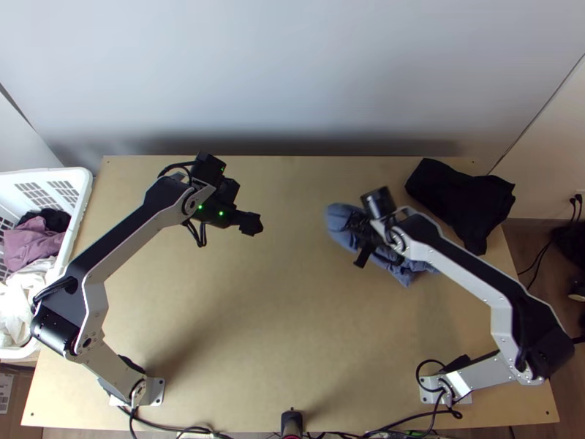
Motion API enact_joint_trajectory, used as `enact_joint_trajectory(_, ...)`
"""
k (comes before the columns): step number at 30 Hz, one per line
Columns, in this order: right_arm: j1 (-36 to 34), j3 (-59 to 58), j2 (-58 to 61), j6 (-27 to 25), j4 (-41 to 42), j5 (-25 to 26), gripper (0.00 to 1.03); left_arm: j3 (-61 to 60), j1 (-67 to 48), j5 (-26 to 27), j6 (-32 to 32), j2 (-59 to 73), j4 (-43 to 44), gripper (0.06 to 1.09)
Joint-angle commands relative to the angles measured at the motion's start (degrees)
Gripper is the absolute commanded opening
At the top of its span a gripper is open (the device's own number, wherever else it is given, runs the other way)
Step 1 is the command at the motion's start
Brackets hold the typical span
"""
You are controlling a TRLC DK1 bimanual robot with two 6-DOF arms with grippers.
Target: Fold the t-shirt
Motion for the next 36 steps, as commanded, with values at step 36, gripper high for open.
enact_joint_trajectory(36,-56.3,14.7,-16.1,3.9,7.0,-6.4,0.03,-9.0,2.2,-1.4,2.5,-7.8,-2.0,1.04)
